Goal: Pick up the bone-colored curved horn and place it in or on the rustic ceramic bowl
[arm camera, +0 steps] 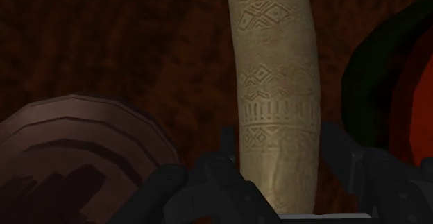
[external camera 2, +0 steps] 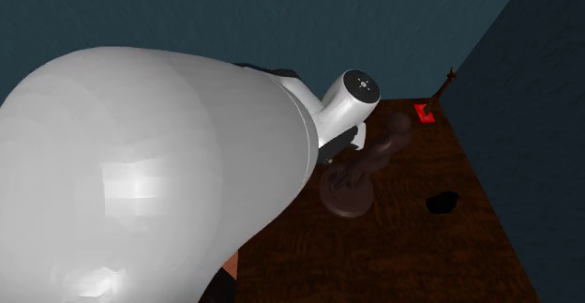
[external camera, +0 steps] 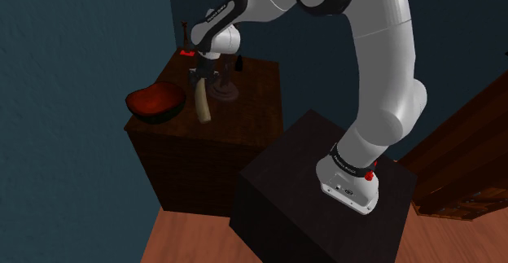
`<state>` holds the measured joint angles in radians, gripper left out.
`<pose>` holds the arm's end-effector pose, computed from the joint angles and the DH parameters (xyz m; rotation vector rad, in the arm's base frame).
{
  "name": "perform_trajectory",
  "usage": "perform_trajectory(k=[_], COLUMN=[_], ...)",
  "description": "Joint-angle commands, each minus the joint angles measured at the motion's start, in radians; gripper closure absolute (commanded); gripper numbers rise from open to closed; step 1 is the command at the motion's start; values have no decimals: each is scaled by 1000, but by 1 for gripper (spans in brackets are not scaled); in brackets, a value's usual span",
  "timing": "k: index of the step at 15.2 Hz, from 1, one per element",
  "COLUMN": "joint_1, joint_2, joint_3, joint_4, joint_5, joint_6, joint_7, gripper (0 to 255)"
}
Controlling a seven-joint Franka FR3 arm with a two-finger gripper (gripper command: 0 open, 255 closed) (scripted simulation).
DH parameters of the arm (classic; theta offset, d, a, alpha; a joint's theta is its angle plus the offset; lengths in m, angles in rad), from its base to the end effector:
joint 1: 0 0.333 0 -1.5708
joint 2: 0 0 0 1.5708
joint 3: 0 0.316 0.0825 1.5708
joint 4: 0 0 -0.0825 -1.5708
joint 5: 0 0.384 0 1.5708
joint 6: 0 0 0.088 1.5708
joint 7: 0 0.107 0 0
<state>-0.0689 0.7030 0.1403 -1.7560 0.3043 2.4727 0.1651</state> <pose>0.6626 0.0392 0.1728 -2.8139 0.5211 0.0300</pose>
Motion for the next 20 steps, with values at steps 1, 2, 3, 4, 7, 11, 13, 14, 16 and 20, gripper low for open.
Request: perform_trajectory(k=[1,2,3,4,7,11,13,14,16,20], joint_1=[1,1,1,1,1,0,0,0,0,34], joint_2=[-24,-35,-45,-55,-84,-122,-140,-148,-166,-154], joint_3=[-1,-2,-2,-2,-4,-5,-6,-7,-7,-4], joint_4=[-7,-9,-10,-12,-15,-16,-16,-15,-13,35], joint_5=[-2,-2,-3,-4,-7,-11,-13,-14,-16,-29], joint_6=[-16,-24,-32,-40,-66,-101,-119,-128,-147,-171], joint_7=[7,10,13,16,24,35,41,44,50,100], gripper=[255,255,255,255,255,255,255,255,255,255])
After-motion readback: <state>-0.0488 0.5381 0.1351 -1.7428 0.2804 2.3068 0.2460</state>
